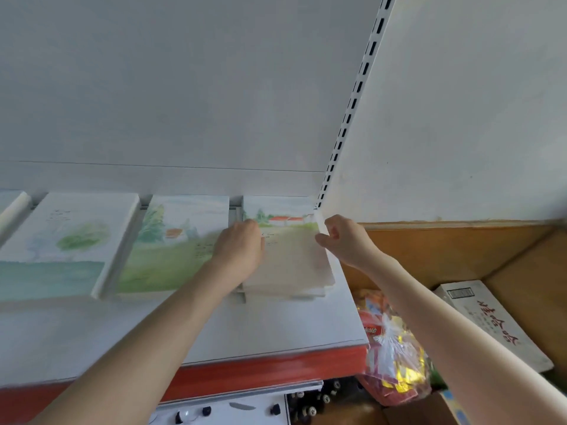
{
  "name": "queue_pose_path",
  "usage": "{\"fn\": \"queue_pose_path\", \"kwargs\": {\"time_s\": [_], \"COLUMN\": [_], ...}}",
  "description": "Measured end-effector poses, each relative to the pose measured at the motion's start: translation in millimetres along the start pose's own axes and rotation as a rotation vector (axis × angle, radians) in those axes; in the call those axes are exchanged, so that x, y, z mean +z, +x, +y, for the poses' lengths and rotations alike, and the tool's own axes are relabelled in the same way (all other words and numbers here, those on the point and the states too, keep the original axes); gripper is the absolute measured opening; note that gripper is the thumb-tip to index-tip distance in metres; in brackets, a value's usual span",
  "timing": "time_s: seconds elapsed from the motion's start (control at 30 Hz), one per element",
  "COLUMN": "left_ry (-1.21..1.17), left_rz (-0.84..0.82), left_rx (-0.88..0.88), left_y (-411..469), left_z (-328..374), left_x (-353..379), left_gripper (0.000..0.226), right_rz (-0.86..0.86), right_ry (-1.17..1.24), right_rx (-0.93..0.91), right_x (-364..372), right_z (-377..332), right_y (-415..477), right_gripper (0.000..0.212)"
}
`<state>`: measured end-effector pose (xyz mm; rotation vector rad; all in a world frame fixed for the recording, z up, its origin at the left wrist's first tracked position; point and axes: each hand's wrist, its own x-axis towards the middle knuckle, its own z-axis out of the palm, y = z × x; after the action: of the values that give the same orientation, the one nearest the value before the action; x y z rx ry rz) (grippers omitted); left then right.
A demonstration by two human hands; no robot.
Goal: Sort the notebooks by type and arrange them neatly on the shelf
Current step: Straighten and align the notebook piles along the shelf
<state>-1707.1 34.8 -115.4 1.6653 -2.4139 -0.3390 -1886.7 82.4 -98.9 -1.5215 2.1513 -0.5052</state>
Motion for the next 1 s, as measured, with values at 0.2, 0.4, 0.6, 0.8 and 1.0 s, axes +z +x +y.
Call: {"fn": "queue_pose_path", "kwargs": {"time_s": [0.2, 0.4, 0.6, 0.8, 1.0], "left_ry": [-0.009, -0.105, -0.126, 0.067, 0.079], "left_rz": [0.021, 0.019, -0.204, -0.316, -0.233], "left_rx": [-0.158, -0.226, -0.072, 0.085, 0.098], "left_y": [7, 5, -18, -41, -43], "left_z": [13, 14, 9, 13, 15], "left_x": [12, 6, -12, -12, -3], "left_gripper": [0.020, 0.024, 0.047, 0.055, 0.043], "right_rz": [-0.141, -0.119, -0.288, -0.303, -0.265], "right_ry": [0.055, 0.119, 0.053, -0.342, -0.258], "right_rx": [0.004, -0.012, -0.104, -0.278, -0.257], "right_x": [12, 12, 1, 10, 0], "right_z": [4, 4, 13, 15, 21], "right_y": [22, 25, -2, -42, -38], "right_gripper": [0.037, 0.043, 0.090, 0.100, 0.089]}}
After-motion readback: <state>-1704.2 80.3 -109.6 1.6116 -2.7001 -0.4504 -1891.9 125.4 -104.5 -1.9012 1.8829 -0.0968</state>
